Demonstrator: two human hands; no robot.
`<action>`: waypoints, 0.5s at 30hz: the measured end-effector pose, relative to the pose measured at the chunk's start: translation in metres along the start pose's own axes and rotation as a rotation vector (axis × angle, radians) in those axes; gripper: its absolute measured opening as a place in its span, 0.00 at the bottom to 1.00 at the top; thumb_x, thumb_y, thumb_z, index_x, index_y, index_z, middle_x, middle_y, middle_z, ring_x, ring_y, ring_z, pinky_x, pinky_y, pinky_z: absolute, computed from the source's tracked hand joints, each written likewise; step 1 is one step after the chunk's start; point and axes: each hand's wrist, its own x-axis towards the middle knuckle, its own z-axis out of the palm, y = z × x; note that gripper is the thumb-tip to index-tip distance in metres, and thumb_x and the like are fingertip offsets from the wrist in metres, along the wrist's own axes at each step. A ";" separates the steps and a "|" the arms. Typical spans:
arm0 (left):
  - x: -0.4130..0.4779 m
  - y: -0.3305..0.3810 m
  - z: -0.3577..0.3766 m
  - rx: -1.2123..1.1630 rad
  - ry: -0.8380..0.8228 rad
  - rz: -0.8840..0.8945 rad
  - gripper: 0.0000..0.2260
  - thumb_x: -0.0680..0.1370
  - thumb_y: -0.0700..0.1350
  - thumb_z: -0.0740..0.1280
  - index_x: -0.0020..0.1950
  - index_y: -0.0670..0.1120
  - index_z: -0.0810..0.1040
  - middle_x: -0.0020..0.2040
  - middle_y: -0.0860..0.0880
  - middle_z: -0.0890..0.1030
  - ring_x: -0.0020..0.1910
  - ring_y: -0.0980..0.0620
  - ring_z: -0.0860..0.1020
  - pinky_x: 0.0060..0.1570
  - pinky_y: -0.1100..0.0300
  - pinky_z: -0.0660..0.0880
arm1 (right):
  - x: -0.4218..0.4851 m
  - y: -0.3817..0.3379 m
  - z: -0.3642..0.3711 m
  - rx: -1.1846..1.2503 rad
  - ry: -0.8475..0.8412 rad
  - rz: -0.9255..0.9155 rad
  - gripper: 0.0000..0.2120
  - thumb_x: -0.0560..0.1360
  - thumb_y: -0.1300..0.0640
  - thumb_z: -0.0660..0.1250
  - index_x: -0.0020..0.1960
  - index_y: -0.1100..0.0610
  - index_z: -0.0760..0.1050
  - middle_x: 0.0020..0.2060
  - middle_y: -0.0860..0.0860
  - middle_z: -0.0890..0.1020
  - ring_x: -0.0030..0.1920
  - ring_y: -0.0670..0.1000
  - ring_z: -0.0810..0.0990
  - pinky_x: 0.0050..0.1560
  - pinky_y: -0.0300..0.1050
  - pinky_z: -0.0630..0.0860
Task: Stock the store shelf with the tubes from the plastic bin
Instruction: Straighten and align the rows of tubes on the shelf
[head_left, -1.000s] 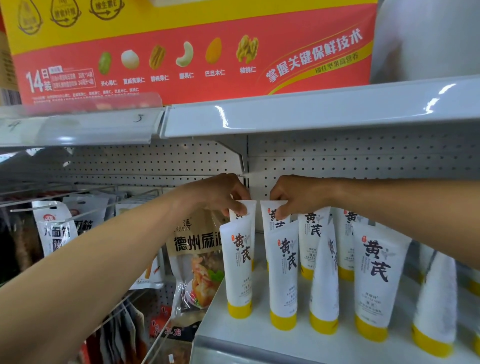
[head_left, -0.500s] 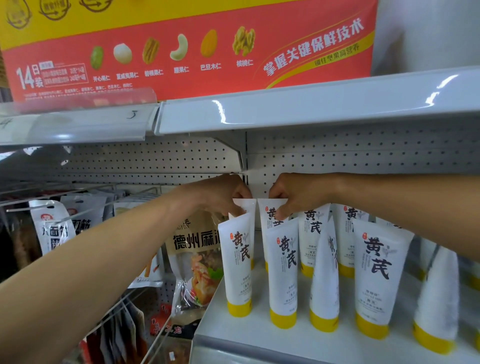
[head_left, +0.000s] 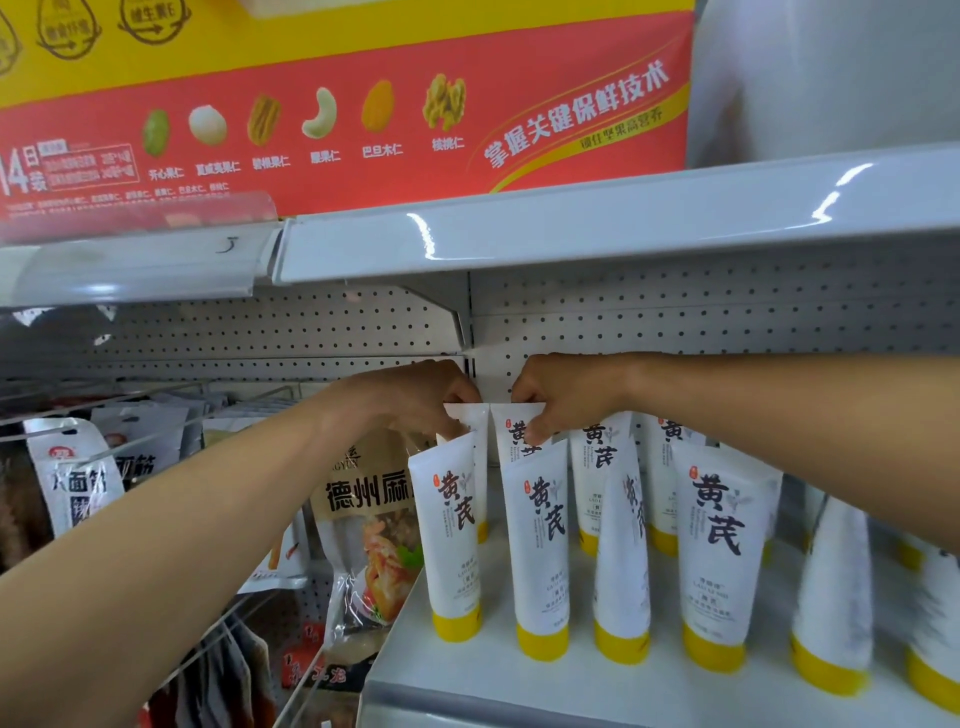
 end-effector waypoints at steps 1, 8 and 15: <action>-0.001 0.001 0.000 0.000 -0.009 -0.001 0.06 0.74 0.46 0.73 0.47 0.56 0.80 0.50 0.55 0.82 0.50 0.55 0.81 0.52 0.55 0.80 | 0.001 0.000 0.000 -0.009 -0.009 0.002 0.11 0.73 0.54 0.70 0.53 0.59 0.80 0.46 0.54 0.84 0.47 0.54 0.82 0.47 0.48 0.79; -0.007 0.017 -0.005 -0.032 0.058 0.023 0.20 0.73 0.51 0.74 0.63 0.55 0.75 0.61 0.55 0.78 0.60 0.56 0.76 0.62 0.59 0.72 | -0.016 0.010 -0.030 0.082 0.114 0.006 0.09 0.75 0.50 0.68 0.52 0.53 0.82 0.49 0.45 0.83 0.51 0.47 0.81 0.57 0.45 0.77; 0.009 0.047 0.000 0.106 0.024 0.090 0.22 0.70 0.54 0.76 0.62 0.53 0.78 0.57 0.57 0.80 0.57 0.59 0.77 0.58 0.62 0.72 | -0.046 0.031 -0.027 -0.040 -0.090 0.129 0.15 0.73 0.46 0.71 0.55 0.53 0.81 0.43 0.41 0.81 0.43 0.40 0.78 0.46 0.34 0.73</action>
